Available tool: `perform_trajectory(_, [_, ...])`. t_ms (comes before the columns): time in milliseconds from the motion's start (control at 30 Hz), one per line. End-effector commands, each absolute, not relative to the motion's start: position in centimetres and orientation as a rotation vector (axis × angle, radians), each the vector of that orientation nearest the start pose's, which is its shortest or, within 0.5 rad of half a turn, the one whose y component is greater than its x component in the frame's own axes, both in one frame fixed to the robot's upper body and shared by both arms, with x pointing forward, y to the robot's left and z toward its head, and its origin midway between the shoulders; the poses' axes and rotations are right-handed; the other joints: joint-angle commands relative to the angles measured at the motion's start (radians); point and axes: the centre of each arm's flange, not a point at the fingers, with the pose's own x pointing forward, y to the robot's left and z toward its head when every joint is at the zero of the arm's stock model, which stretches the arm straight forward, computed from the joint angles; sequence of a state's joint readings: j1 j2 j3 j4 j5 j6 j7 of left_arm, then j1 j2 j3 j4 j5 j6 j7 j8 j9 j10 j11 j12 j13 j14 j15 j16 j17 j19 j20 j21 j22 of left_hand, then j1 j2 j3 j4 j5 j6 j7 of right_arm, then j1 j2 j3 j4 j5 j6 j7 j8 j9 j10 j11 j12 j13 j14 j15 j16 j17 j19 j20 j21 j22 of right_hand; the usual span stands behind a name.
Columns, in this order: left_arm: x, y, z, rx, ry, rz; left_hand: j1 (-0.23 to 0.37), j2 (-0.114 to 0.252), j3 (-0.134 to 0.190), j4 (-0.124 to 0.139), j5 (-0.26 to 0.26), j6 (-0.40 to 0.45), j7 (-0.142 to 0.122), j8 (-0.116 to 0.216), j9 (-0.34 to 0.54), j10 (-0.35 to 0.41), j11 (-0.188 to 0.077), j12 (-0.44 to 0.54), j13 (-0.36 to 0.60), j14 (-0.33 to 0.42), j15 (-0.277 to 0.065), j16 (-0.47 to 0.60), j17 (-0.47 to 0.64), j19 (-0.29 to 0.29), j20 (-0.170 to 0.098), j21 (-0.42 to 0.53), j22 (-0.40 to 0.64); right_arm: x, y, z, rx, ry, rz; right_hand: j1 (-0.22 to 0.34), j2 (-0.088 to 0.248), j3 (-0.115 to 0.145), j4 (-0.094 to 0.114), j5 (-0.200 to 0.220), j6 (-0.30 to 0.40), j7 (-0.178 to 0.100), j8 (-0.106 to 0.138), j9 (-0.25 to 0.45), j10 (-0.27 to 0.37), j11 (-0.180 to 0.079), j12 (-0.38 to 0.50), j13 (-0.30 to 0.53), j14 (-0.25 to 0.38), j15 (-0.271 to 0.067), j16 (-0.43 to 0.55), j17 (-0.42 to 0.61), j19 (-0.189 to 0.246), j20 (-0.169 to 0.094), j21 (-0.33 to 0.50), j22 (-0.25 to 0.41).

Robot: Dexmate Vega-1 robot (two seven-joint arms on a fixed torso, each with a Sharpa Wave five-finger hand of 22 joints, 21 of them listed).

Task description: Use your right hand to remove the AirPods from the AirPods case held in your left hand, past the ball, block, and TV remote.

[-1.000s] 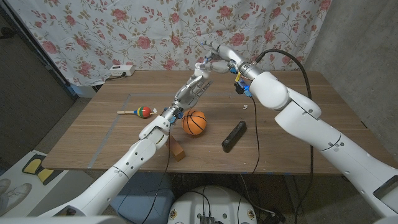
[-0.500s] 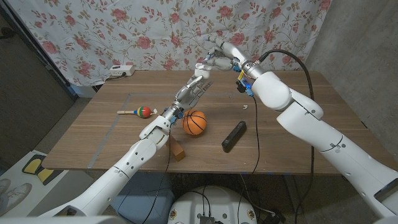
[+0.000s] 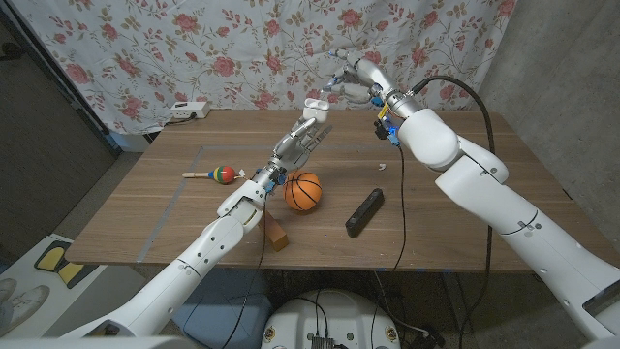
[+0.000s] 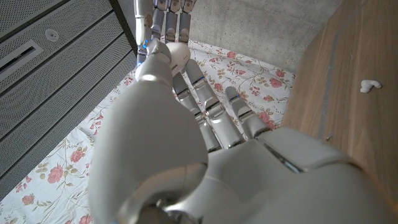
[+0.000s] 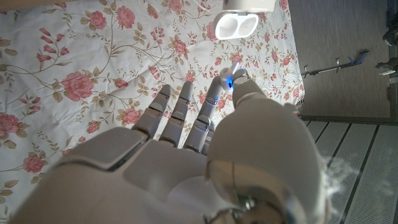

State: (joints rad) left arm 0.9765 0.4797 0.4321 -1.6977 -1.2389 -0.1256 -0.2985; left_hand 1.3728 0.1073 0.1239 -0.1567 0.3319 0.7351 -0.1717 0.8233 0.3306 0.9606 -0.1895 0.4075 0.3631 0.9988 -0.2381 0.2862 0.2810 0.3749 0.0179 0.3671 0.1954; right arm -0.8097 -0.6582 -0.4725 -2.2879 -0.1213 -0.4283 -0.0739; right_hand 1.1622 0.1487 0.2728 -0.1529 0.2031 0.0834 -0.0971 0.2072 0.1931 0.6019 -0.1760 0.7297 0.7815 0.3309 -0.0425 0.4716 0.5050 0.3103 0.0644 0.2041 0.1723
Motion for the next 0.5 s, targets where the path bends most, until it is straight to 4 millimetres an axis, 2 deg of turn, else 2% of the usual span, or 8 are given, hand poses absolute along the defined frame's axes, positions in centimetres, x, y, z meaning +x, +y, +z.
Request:
perform_trajectory(33, [56.2,15.8,-1.3,-0.612,-0.539,-0.835,0.015,0.029,0.012,0.001,0.007,0.007,0.000,0.007,0.002,0.007,-0.003,0.008,0.265,0.013,-0.005,0.004,0.004,-0.003,0.001,0.006,0.002,47.3,-14.4,12.9,-0.781,-0.840,0.110,0.013,-0.001,-0.004,0.002,-0.003,0.011,-0.004,0.001,0.004,0.042,-0.036,-0.003,-0.002,0.001,-0.174,-0.005,0.003,0.003,-0.002,0.000,0.003])
perform_trajectory(367, [56.0,16.0,-1.1,-0.611,-0.548,-0.847,0.016,0.029,0.013,0.001,0.007,0.007,-0.002,0.008,0.003,0.007,-0.003,0.007,0.264,0.013,-0.005,0.005,0.005,-0.002,0.001,0.007,0.002,49.0,-15.7,12.4,-0.789,-0.812,0.056,0.014,0.000,-0.008,0.004,-0.004,0.021,-0.010,0.000,0.004,0.042,-0.037,-0.008,-0.015,-0.008,-0.175,-0.008,0.006,0.001,-0.005,-0.001,0.003])
perform_trajectory(500, [55.9,16.2,-1.1,-0.610,-0.551,-0.841,0.015,0.028,0.013,0.001,0.007,0.007,-0.001,0.008,0.003,0.007,-0.003,0.007,0.264,0.013,-0.005,0.005,0.005,-0.002,0.001,0.007,0.002,50.2,-16.3,12.3,-0.759,-0.779,0.078,0.017,0.001,-0.009,0.003,-0.004,0.025,-0.011,-0.001,0.004,0.044,-0.037,-0.010,-0.024,-0.015,-0.177,-0.013,0.006,0.005,-0.016,0.000,0.003])
